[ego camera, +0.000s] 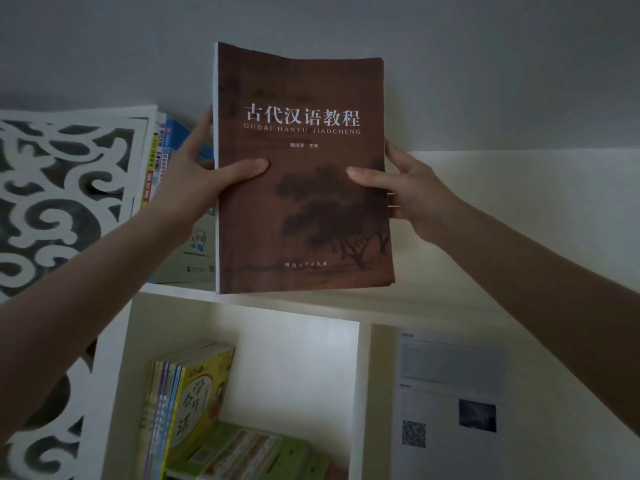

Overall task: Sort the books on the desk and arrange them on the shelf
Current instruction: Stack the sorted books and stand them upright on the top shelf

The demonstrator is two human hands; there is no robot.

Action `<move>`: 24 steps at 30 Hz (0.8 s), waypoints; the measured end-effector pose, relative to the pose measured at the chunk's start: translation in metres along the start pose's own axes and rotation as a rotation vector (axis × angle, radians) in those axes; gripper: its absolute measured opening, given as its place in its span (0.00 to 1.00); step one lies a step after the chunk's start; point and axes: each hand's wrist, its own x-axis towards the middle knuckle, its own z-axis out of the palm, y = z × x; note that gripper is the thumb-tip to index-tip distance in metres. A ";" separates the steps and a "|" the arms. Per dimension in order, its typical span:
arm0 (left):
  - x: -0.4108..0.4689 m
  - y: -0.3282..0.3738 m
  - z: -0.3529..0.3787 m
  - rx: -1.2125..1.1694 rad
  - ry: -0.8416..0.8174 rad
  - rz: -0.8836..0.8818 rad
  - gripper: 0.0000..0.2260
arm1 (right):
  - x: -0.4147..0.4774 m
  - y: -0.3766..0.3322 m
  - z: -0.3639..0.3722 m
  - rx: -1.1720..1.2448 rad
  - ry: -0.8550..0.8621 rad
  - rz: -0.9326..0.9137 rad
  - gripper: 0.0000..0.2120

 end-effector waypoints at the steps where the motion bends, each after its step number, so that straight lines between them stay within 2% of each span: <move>1: 0.003 -0.004 -0.001 0.002 0.009 0.006 0.36 | 0.008 0.004 0.002 -0.002 -0.016 0.004 0.32; 10: 0.023 -0.044 -0.009 0.069 0.059 0.060 0.38 | 0.071 0.056 0.024 0.079 -0.122 0.086 0.32; 24: 0.042 -0.103 -0.052 0.181 0.128 -0.038 0.44 | 0.136 0.123 0.084 0.204 -0.236 0.103 0.35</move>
